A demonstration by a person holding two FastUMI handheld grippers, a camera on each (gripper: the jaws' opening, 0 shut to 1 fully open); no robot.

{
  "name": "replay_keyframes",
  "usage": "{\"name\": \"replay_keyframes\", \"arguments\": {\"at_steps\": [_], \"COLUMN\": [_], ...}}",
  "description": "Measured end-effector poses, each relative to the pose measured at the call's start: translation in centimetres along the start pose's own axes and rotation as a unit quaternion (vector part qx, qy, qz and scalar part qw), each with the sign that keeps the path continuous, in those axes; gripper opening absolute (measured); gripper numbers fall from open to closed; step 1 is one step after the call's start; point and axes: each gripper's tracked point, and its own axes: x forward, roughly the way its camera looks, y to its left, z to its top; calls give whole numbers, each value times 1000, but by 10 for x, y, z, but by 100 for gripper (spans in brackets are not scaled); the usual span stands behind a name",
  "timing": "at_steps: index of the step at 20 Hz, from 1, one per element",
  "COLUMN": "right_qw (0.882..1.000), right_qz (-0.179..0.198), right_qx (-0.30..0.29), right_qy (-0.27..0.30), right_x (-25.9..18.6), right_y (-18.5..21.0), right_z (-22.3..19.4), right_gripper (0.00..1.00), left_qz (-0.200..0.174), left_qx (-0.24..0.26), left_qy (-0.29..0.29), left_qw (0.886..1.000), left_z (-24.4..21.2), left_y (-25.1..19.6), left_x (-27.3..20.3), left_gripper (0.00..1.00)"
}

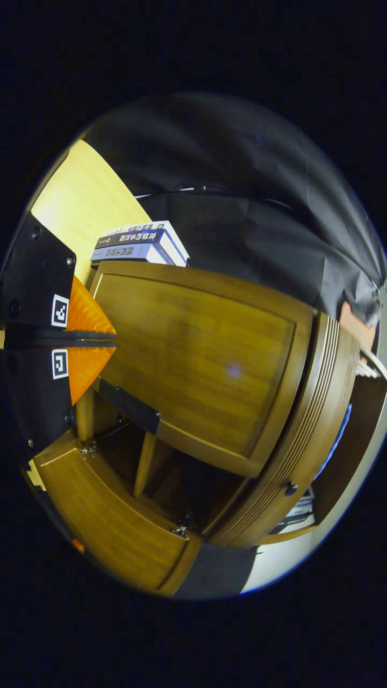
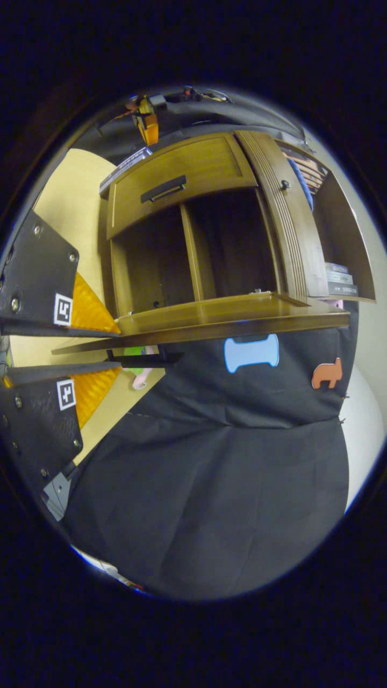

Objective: Open the right door of the double-door shoe cabinet with the right hand, and open the left door with the left hand.

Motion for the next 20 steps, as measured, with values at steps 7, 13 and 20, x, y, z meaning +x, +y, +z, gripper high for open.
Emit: {"name": "replay_keyframes", "arguments": {"at_steps": [7, 13, 20], "right_qw": [1000, 999, 997], "right_qz": [-11, -32, -77], "right_qx": [16, 19, 22], "right_qy": [9, 11, 11], "right_x": [0, 0, 7], "right_y": [-12, -24, -57], "right_z": [-7, -13, -18], "right_gripper": [22, 22, 22], "left_qz": [-19, -58, -108], "left_qx": [25, 51, 72], "left_qy": [1, 10, 21], "left_qw": [1000, 997, 991], "left_z": [2, -3, -12], "left_y": [-2, -44, -104], "left_x": [1, 24, 64], "left_gripper": [1, 1, 57]}}
